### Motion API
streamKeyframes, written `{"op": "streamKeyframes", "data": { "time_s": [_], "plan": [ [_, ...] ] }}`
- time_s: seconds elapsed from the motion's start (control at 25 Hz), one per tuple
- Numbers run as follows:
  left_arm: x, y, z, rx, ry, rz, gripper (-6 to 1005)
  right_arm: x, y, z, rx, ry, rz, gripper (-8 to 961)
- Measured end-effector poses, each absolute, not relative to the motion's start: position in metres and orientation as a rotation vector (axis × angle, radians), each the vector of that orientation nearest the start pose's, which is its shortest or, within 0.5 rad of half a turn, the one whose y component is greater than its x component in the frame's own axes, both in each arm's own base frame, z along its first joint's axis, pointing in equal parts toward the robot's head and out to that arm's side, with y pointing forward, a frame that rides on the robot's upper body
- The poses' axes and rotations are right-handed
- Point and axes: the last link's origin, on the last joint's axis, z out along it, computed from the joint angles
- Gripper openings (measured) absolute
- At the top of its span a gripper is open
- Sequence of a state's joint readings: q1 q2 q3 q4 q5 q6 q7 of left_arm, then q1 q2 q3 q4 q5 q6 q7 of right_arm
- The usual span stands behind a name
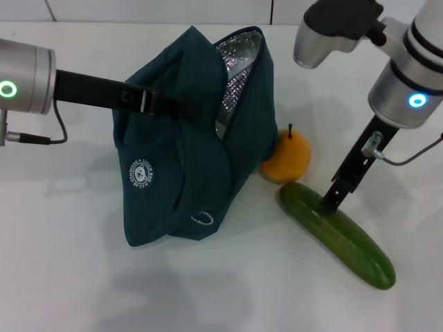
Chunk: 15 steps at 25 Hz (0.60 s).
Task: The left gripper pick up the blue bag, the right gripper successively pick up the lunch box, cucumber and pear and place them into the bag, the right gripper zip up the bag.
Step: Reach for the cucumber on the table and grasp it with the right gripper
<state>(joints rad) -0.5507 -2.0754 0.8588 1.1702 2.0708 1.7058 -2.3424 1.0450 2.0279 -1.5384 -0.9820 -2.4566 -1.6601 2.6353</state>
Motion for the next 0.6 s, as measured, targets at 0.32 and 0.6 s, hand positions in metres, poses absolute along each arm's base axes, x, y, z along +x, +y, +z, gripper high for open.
{"op": "streamKeyframes", "data": {
  "time_s": [0.32, 0.6],
  "plan": [
    [-0.192, 0.346, 0.052, -2.696, -1.281, -0.497, 40, 0.107, 0.373, -0.052, -2.797, 0.78, -0.873, 830],
    [-0.193, 0.346, 0.05, -2.697, -1.291, -0.498, 40, 0.107, 0.369, -0.06, -2.819, 0.76, -0.879, 826]
  ]
}}
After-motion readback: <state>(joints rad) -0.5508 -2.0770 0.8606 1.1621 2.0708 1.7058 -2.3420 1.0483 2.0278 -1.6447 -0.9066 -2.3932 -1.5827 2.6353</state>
